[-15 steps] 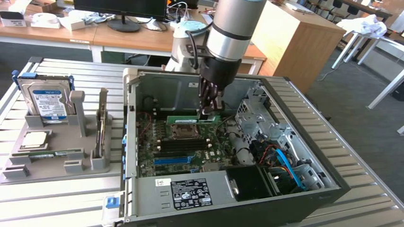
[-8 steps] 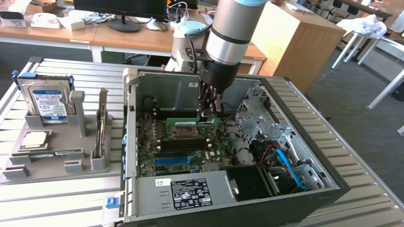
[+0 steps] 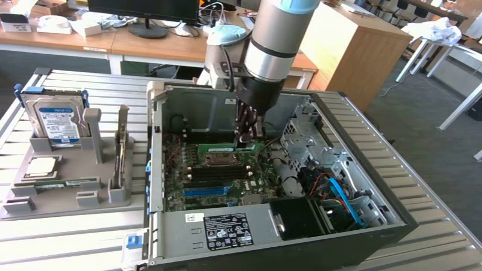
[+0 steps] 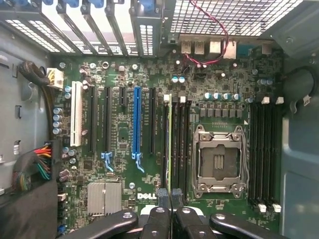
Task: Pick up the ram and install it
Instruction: 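Insert the ram into the slot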
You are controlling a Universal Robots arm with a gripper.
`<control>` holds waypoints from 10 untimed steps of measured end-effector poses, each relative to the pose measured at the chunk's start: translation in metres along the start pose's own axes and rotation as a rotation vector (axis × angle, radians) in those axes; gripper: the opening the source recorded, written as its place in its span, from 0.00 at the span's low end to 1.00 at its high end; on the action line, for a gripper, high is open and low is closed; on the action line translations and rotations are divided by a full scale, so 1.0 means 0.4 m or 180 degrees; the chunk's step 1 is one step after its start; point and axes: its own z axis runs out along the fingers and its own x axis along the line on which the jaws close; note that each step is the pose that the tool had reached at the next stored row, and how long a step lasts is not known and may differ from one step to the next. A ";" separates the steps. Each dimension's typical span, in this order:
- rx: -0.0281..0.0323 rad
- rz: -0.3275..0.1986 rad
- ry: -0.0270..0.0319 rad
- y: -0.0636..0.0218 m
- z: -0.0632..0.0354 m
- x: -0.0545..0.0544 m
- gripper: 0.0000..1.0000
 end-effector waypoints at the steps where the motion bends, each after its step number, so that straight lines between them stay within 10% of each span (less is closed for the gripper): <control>1: 0.0000 0.0000 0.0000 0.000 0.002 0.000 0.12; 10: 0.0000 0.0000 0.0000 0.000 0.021 0.001 0.12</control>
